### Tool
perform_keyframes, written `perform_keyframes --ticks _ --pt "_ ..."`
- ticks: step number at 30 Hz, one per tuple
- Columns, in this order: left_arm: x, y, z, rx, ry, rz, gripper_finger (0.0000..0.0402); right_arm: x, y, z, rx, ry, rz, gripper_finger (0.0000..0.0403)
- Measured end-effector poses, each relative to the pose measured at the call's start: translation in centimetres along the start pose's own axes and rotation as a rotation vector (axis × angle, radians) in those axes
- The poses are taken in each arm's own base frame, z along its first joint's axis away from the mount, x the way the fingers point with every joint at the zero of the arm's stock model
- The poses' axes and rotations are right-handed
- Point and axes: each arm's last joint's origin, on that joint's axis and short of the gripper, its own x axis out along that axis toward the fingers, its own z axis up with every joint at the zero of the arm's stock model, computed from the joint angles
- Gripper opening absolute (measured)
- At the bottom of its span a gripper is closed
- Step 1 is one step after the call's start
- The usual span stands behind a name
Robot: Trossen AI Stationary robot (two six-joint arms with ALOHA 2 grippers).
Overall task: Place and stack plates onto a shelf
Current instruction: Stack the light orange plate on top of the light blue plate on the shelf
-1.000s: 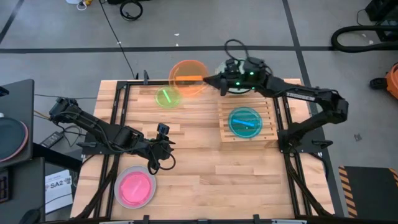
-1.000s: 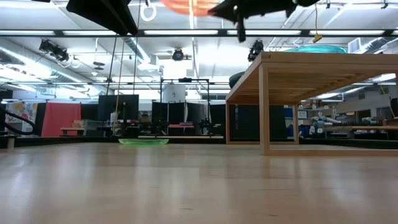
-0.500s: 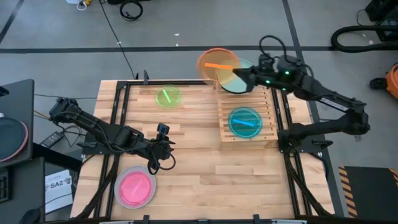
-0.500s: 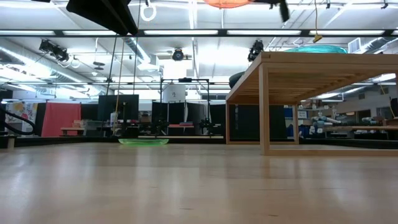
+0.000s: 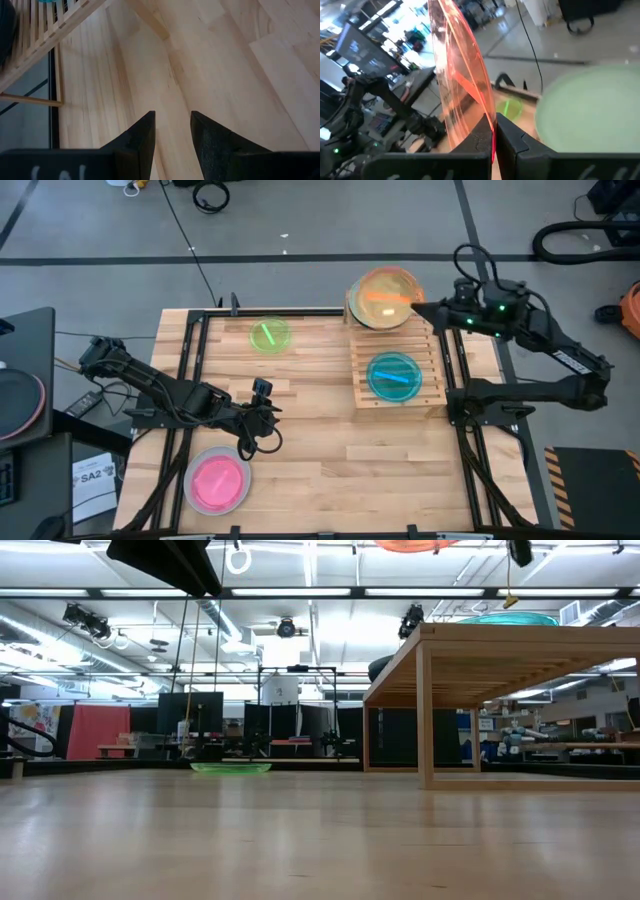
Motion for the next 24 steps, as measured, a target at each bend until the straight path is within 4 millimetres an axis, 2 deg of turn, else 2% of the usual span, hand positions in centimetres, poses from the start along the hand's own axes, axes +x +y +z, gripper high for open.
perform_keyframes --ticks 5,10,24 --pt "0.0 0.0 0.0 0.000 0.000 0.000 0.0130 -1.1 -0.4 -1.1 0.082 0.109 -0.028 0.0013" --pt "0.0 0.0 0.0 0.000 0.000 0.000 0.0130 -1.2 -0.2 -2.1 0.120 0.217 -0.002 0.0013" --pt "0.0 0.0 0.0 -0.001 0.000 0.000 0.0130 0.8 2.4 -4.8 0.096 0.479 0.122 0.0014"
